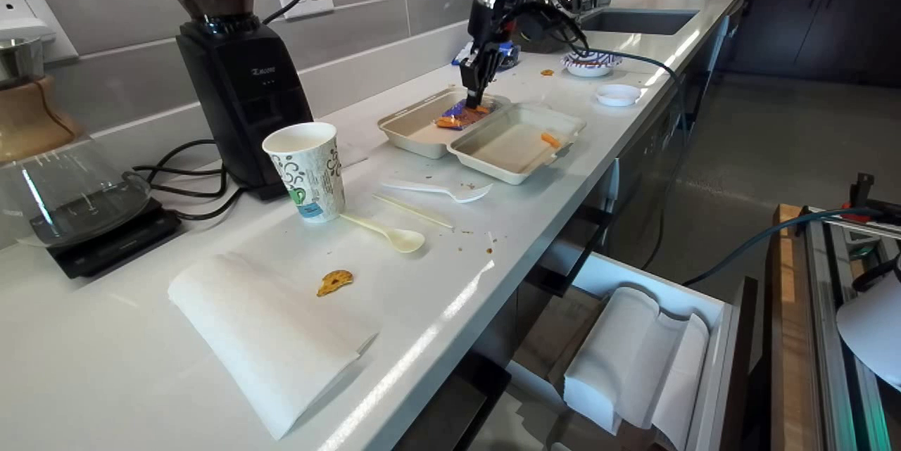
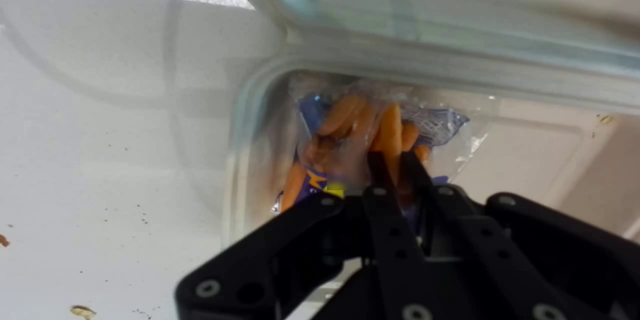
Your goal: Put one orange object in the plastic
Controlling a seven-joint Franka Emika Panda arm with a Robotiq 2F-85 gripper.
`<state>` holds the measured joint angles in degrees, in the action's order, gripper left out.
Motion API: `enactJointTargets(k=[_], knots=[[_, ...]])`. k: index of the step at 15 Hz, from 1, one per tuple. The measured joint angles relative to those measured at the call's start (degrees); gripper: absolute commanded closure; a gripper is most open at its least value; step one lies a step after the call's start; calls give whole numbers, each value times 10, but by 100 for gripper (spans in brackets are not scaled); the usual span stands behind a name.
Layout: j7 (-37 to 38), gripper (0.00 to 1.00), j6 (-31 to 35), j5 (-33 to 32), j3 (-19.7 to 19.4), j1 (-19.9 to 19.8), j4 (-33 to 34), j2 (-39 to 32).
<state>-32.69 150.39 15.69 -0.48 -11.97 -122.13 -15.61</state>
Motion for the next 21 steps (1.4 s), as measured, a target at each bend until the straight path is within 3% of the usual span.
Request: enactJointTargets(k=[8, 18, 19, 20, 21], knots=[[2, 97, 0, -1, 5, 2, 4, -4], [67, 97, 0, -48, 10, 14, 48, -40], [74, 87, 0, -54, 9, 15, 54, -44], [81, 64, 0, -60, 9, 16, 61, -48], [89, 62, 0, -66, 9, 18, 67, -52]])
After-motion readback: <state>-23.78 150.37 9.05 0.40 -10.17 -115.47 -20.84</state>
